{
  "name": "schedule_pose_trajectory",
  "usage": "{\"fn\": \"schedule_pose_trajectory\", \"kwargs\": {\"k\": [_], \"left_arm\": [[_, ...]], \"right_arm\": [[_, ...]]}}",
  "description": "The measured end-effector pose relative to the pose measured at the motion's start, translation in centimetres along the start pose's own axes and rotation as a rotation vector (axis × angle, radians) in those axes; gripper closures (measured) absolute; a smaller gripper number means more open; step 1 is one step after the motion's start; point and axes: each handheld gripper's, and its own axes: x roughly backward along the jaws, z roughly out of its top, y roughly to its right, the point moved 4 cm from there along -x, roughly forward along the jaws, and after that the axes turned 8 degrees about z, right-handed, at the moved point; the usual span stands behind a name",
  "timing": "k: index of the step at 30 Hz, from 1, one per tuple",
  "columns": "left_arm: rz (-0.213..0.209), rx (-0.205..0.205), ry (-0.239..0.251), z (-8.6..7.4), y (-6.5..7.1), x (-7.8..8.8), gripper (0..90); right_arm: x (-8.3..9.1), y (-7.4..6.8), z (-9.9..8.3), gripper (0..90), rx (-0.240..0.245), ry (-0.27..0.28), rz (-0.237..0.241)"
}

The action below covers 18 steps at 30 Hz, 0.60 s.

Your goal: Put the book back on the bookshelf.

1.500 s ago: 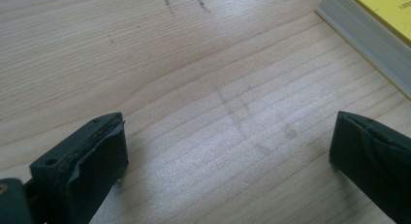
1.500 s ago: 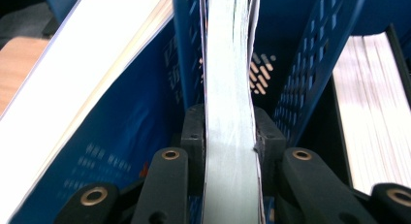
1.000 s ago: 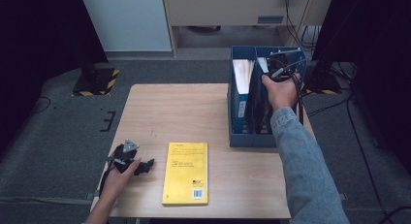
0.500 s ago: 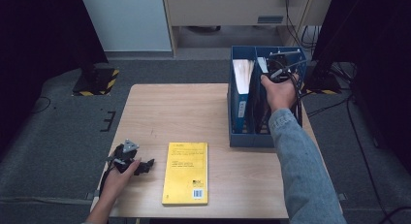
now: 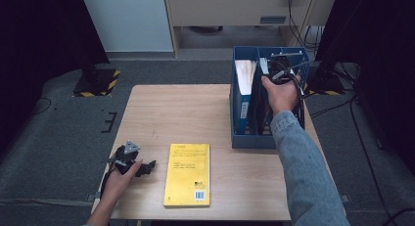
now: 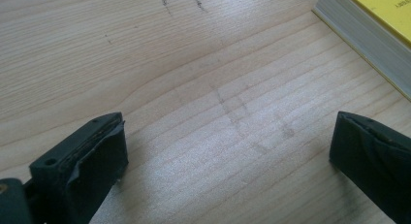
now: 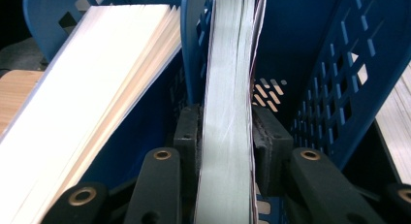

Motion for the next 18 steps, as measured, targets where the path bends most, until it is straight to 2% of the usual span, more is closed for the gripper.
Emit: {"fn": "schedule_pose_trajectory", "kwargs": {"k": [7,11,14,18], "left_arm": [[0.0,0.0,-0.001,0.0,0.0,0.0,0.0],[0.0,-0.001,-0.001,0.0,0.0,0.0,0.0],[0.0,-0.001,-0.001,0.0,0.0,0.0,0.0],[-0.001,0.0,0.0,0.0,0.0,0.0,0.0]], "right_arm": [[0.4,-0.3,-0.1,62.3,0.015,-0.013,0.023],[0.5,-0.6,-0.3,59.7,0.037,-0.023,0.013],[0.4,-0.6,-0.7,61.2,0.041,-0.034,0.013],[0.4,-0.3,-1.1,70.4,0.039,-0.035,-0.004]]}}
